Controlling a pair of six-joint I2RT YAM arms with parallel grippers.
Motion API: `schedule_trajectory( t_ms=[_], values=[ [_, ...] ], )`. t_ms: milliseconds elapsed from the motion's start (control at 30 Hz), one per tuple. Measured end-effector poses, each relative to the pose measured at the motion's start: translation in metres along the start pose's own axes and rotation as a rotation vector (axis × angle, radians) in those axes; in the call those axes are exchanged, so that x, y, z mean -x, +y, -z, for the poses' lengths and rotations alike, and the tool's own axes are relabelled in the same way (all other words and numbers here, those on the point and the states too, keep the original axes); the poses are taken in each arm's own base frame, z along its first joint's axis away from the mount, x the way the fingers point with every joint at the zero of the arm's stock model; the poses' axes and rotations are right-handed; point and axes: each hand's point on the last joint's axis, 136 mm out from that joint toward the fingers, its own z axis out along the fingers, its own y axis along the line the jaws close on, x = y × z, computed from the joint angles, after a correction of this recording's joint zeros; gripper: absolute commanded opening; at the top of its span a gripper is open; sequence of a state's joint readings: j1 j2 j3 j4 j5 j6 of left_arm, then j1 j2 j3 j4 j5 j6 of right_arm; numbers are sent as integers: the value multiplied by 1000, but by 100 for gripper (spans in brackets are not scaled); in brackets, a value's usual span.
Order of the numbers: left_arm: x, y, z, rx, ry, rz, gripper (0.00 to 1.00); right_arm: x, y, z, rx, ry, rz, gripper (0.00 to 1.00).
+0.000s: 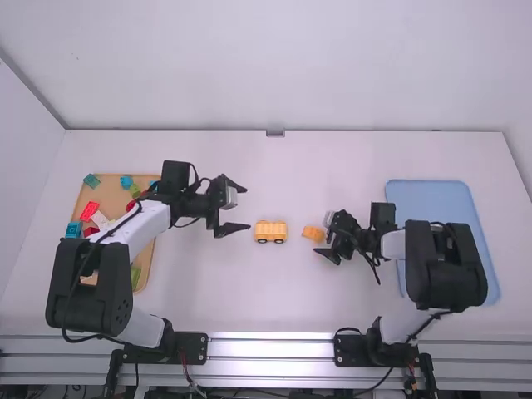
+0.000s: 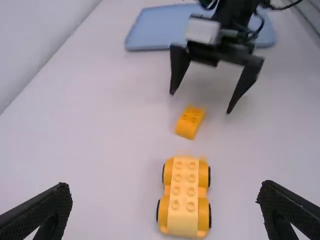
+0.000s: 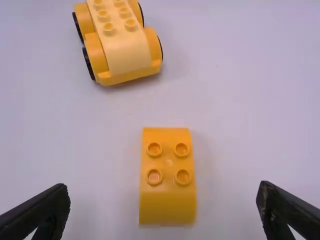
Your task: Assemble lego blocks to make yellow taxi
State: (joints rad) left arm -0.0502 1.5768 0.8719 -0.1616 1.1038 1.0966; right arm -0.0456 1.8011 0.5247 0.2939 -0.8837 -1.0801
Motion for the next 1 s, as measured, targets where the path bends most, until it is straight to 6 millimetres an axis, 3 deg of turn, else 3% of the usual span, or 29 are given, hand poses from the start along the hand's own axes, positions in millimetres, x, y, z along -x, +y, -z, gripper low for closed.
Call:
schedule_trajectory(
  t_ms=[267,433,467,667,700,767,1000],
  values=[
    [5,-9,-4,-54,-73,-26,99,-5,0,-11,16,-69,-26,88],
    [6,-9,-4,-58,-80,-29,99,-14,4,-21,63,-66,-80,72],
    [7,-10,-4,-58,-82,-32,99,-12,3,-22,71,-73,-82,63],
    [4,-11,-6,-50,-92,-67,99,-11,-4,-25,84,-80,-96,48],
    [2,-12,-7,-47,-93,-73,99,-11,-5,-25,83,-81,-95,35],
    [0,-13,-7,-43,-95,-79,99,-11,-4,-25,85,-81,-98,25],
    [-7,-8,-11,-2,-78,-101,99,-8,-2,-24,96,-96,-105,8]
  ],
)
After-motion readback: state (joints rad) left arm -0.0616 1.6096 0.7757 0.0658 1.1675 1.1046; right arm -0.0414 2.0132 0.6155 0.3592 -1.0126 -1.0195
